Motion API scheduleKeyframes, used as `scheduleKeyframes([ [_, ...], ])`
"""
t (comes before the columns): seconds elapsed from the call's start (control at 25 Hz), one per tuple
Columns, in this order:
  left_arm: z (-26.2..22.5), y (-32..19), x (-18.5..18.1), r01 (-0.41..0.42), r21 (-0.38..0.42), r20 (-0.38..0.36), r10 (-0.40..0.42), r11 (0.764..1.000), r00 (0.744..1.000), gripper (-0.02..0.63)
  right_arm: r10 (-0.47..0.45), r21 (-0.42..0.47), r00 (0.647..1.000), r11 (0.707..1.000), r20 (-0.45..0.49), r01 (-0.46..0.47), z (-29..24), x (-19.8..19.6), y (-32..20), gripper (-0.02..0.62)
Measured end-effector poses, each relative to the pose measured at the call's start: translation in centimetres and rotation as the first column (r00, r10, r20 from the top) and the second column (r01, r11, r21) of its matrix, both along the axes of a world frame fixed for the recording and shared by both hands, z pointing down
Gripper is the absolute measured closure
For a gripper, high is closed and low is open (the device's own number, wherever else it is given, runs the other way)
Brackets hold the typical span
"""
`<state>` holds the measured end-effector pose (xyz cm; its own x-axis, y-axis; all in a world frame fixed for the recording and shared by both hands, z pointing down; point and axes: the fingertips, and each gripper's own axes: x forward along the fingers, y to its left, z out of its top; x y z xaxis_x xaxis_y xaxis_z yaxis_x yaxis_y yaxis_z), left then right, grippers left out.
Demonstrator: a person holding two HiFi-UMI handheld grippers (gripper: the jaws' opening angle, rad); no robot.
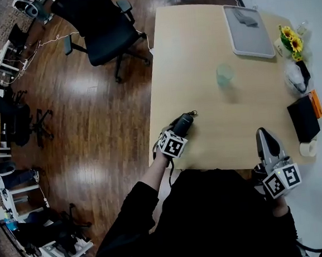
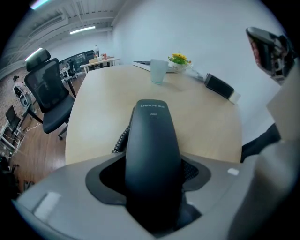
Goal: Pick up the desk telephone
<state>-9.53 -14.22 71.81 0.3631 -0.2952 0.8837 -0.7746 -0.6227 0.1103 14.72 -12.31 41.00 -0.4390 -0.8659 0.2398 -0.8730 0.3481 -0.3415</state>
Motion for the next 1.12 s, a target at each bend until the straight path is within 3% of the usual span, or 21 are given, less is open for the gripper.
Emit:
scheduleKeyframes([
  [0.32,-0.2,0.1,-0.4,0.023,0.013,-0.016,-0.023,1.0,1.0,0.345,-0.007,-0.012,1.0,1.0,0.029,0.007,1.0,0.4,-0.7,0.594],
  [0.48,-5.0,-0.3,0.6,0.051,0.101,-0.118,-0.039,0.994,0.992,0.345,-0.01,-0.001,0.999,1.0,0.032,0.01,0.7,0.5,-1.0,0.595],
  [0.6,-11.7,-0.7,1.9,0.061,0.222,-0.214,-0.012,0.973,0.977,0.345,-0.008,-0.004,0.999,1.0,0.031,0.008,0.7,0.5,-0.9,0.595],
  [0.72,-18.9,-0.8,3.0,0.094,0.353,-0.287,0.012,0.931,0.958,0.345,-0.021,0.001,1.0,1.0,0.009,0.021,0.8,0.2,-1.0,0.594],
  [0.88,-26.5,-0.1,4.0,0.143,0.496,-0.34,0.04,0.857,0.94,0.345,-0.047,0.007,0.999,0.999,-0.01,0.047,0.5,-0.5,-1.1,0.595],
  [1.04,-31.3,1.0,4.1,0.178,0.627,-0.355,0.075,0.758,0.932,0.345,-0.072,0.02,0.997,0.997,-0.001,0.072,-0.2,-1.6,-0.8,0.595],
  [1.12,-32.3,1.2,4.2,0.21,0.656,-0.381,0.078,0.724,0.921,0.345,-0.072,0.025,0.997,0.997,0.006,0.072,-0.2,-1.7,-0.7,0.595],
])
